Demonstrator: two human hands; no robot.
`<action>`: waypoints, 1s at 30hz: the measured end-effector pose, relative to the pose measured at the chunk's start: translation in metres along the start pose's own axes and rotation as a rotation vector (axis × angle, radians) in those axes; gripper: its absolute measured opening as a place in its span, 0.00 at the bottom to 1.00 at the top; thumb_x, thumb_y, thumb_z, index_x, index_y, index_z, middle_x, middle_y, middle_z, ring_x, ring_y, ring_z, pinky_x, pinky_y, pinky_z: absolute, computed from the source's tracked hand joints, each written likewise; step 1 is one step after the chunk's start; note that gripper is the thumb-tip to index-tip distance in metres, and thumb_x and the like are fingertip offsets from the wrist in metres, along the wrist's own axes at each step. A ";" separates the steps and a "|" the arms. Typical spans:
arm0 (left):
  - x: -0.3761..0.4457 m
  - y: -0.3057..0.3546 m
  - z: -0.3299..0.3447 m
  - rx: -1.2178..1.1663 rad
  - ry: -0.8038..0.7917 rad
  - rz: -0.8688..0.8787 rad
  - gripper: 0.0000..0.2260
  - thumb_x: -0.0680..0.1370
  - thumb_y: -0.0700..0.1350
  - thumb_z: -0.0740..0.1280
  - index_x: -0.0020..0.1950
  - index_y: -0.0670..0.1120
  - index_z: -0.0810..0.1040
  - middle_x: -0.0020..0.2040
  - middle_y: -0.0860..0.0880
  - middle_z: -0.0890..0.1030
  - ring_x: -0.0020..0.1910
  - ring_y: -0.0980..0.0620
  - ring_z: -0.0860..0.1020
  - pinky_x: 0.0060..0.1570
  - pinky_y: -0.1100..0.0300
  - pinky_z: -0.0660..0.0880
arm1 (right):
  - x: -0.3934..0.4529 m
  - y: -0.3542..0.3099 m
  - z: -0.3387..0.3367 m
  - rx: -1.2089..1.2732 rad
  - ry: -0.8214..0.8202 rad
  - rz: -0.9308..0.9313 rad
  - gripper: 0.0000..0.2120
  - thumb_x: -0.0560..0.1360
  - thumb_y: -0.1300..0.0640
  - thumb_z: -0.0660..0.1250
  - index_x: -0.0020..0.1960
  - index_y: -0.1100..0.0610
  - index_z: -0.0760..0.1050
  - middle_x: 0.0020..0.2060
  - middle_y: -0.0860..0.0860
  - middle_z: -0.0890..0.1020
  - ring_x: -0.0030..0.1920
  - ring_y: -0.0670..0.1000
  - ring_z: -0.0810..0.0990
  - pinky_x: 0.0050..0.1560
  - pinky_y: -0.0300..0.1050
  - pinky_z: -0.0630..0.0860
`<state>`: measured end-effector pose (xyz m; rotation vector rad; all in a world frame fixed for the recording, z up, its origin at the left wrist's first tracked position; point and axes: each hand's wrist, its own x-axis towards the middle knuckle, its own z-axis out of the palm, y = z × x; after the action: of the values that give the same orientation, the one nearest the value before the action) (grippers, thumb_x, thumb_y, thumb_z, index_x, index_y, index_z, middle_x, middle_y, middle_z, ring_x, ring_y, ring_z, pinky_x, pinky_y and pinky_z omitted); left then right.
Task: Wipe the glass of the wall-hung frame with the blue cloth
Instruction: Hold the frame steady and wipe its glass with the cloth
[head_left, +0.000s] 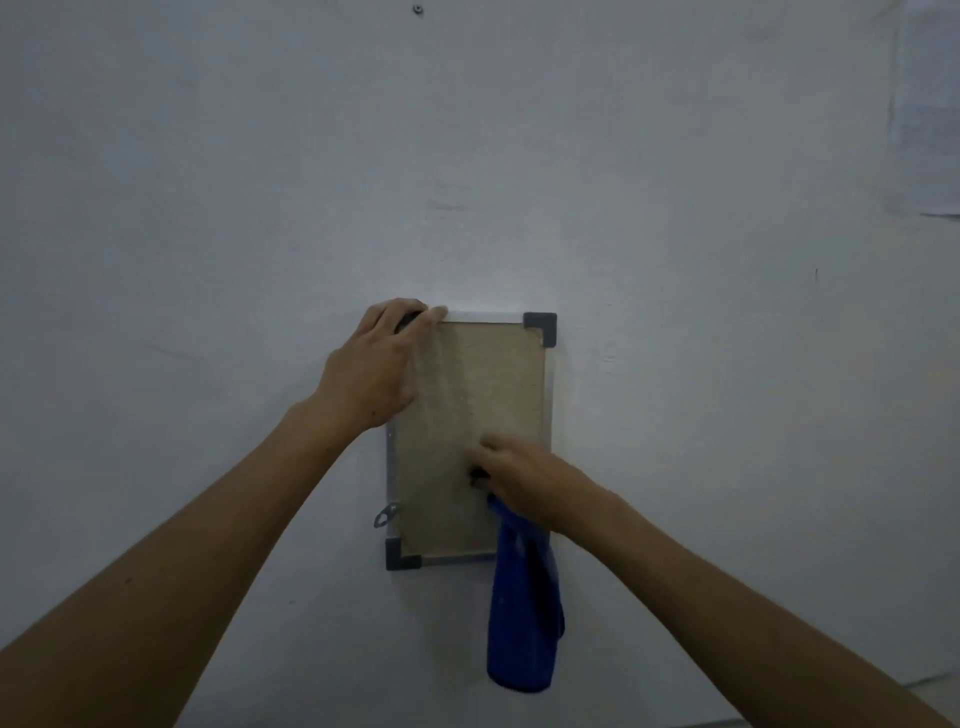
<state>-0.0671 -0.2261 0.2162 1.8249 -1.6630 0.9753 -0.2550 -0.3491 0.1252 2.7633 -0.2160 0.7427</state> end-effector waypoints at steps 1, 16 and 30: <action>0.000 0.000 0.000 0.001 0.000 -0.002 0.42 0.70 0.40 0.75 0.79 0.53 0.59 0.74 0.52 0.62 0.73 0.50 0.59 0.49 0.55 0.79 | 0.008 0.003 -0.009 0.006 0.091 0.031 0.06 0.80 0.61 0.65 0.56 0.59 0.73 0.50 0.55 0.76 0.41 0.50 0.75 0.43 0.47 0.79; 0.002 -0.002 0.003 0.006 -0.006 0.004 0.43 0.69 0.41 0.76 0.79 0.54 0.58 0.74 0.53 0.61 0.74 0.50 0.59 0.51 0.50 0.81 | 0.003 -0.019 0.010 0.031 0.205 0.038 0.03 0.78 0.65 0.65 0.52 0.61 0.74 0.47 0.56 0.77 0.41 0.51 0.72 0.40 0.45 0.72; 0.002 -0.001 0.002 0.016 -0.004 -0.011 0.42 0.70 0.43 0.76 0.79 0.54 0.58 0.74 0.53 0.60 0.74 0.50 0.58 0.50 0.53 0.79 | 0.041 0.029 -0.072 -0.095 0.624 0.287 0.03 0.79 0.66 0.63 0.53 0.61 0.71 0.46 0.57 0.75 0.41 0.56 0.75 0.38 0.51 0.78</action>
<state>-0.0661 -0.2281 0.2165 1.8458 -1.6506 0.9838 -0.2599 -0.3579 0.2119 2.2931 -0.4995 1.5676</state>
